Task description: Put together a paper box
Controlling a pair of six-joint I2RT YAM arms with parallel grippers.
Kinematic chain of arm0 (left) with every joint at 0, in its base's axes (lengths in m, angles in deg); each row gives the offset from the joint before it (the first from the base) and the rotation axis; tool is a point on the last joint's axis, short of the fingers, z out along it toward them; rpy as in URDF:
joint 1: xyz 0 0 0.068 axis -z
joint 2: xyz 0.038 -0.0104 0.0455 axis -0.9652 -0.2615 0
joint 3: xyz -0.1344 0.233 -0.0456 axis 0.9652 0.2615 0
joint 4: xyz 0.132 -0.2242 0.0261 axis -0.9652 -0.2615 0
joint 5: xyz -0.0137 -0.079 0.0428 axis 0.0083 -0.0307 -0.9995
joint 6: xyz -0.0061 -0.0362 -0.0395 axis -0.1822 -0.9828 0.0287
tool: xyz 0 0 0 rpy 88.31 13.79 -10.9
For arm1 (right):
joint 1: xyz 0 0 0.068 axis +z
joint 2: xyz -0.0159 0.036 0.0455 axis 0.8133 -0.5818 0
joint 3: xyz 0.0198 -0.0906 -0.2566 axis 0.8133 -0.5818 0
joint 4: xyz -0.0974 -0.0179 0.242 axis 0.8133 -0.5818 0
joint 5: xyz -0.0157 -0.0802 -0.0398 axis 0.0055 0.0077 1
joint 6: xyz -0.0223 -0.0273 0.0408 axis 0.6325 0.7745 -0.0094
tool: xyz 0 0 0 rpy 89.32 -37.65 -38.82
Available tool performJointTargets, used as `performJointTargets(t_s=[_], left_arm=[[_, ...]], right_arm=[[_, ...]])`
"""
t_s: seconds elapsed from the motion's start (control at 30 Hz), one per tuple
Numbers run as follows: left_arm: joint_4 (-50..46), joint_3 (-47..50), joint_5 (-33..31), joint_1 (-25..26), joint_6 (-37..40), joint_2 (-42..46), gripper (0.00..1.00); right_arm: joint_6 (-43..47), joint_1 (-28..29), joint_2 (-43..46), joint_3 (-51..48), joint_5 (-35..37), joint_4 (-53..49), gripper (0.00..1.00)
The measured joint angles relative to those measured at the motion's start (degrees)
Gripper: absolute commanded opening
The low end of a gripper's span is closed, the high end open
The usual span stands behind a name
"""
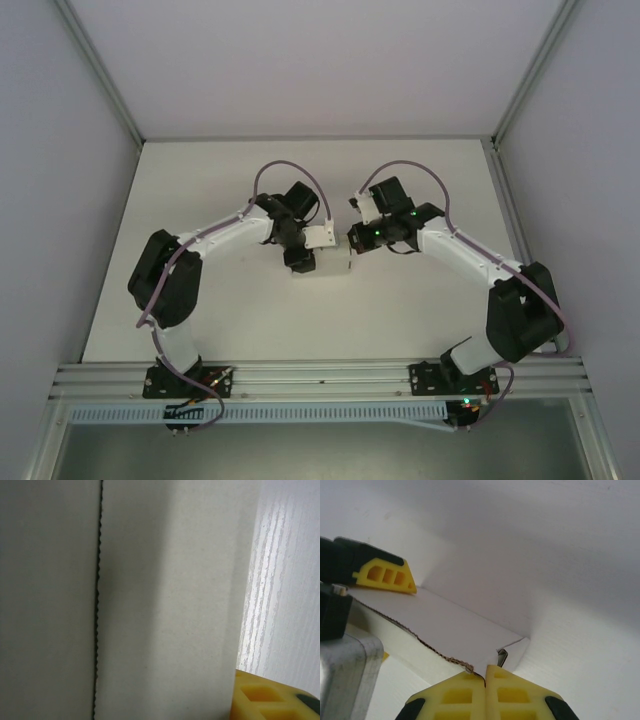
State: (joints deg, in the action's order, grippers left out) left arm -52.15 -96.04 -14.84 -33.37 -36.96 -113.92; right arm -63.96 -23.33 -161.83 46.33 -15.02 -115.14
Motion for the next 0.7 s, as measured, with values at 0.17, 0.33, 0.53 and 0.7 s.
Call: performJointTargets(t_s=[0.17, 0.33, 0.53, 0.7], left_arm=[[0.22, -0.02, -1.01, 0.55, -1.27, -0.15, 0.46], [0.66, -0.02, -1.7, 0.9, -2.51, -0.2, 0.46], [1.33, -0.02, -1.84, 0.9, -3.76, -0.31, 0.48], [2.51, -0.02, -2.25, 0.9, -5.01, -0.31, 0.64]], right_arm=[[-10.08, 1.64, 1.53, -2.8, 3.67, 4.52, 0.01], [-13.22, 2.54, 5.2, -10.16, 6.1, 14.34, 0.02], [-11.26, 3.63, 8.2, -18.18, 9.35, 26.18, 0.02], [-8.46, 4.42, 8.94, -22.49, 11.93, 33.79, 0.0]])
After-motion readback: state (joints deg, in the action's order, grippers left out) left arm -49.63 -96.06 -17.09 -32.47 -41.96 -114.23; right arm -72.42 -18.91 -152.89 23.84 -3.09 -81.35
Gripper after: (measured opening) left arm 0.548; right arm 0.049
